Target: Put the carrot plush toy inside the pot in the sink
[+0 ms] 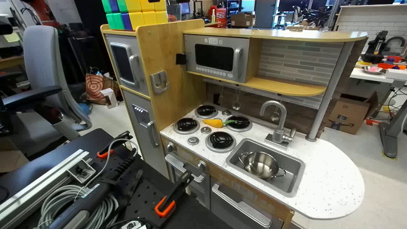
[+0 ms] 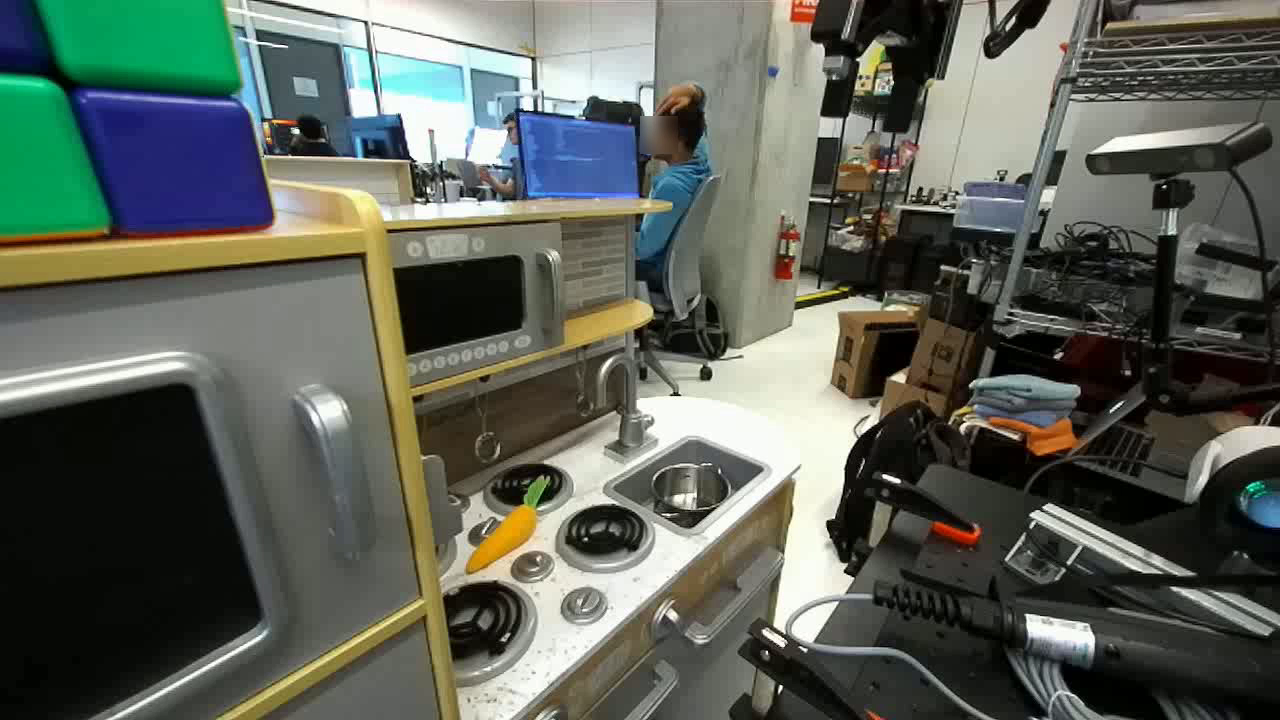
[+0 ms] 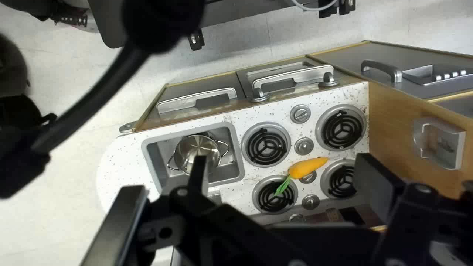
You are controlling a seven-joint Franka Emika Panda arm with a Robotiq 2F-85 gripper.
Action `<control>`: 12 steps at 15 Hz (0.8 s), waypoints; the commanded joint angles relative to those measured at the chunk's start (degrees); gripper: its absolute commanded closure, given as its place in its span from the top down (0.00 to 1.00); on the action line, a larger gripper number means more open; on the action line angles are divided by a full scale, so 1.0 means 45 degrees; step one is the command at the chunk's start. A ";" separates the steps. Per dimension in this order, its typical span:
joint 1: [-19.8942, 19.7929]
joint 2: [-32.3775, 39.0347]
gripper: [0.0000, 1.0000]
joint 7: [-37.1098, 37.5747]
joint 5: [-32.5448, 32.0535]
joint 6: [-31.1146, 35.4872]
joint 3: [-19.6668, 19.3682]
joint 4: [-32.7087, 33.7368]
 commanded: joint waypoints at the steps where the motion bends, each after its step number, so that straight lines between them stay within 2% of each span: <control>1: -0.0016 0.0004 1.00 -0.0010 0.0008 -0.0033 0.0011 0.0035; 10: -0.0027 0.0061 1.00 -0.0034 -0.0139 0.0038 0.0064 0.0018; 12: -0.0174 0.0578 1.00 0.0802 -0.0018 0.0829 0.0190 -0.0022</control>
